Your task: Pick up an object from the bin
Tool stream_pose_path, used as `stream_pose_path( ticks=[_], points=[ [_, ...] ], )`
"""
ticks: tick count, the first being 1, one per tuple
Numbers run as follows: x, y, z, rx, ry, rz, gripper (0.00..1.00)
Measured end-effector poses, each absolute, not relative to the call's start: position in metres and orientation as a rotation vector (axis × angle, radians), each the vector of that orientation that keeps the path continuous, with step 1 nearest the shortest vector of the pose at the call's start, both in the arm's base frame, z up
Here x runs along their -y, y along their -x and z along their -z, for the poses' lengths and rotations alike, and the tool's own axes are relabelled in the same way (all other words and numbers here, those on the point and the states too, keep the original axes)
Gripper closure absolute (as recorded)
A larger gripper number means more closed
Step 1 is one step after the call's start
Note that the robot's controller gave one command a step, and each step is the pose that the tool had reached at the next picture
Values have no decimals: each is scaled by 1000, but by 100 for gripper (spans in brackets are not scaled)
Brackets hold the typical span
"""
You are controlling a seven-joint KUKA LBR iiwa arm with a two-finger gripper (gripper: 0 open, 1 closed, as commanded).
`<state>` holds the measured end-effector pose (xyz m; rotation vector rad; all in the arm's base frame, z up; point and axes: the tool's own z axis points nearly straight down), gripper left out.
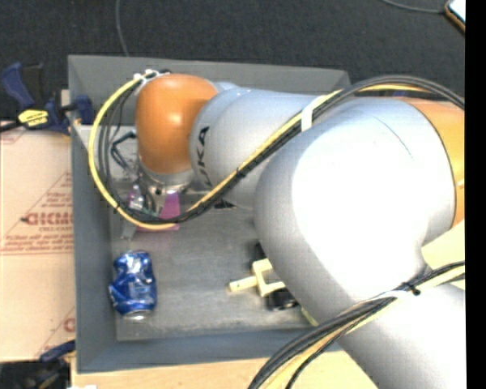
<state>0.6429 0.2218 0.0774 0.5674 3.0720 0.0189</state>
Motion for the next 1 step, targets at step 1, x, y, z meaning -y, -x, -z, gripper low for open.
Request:
stream_pose_path(
  ticks=[1],
  points=[
    [-222,-644,-89,-3069,-568,-22,100]
  ],
)
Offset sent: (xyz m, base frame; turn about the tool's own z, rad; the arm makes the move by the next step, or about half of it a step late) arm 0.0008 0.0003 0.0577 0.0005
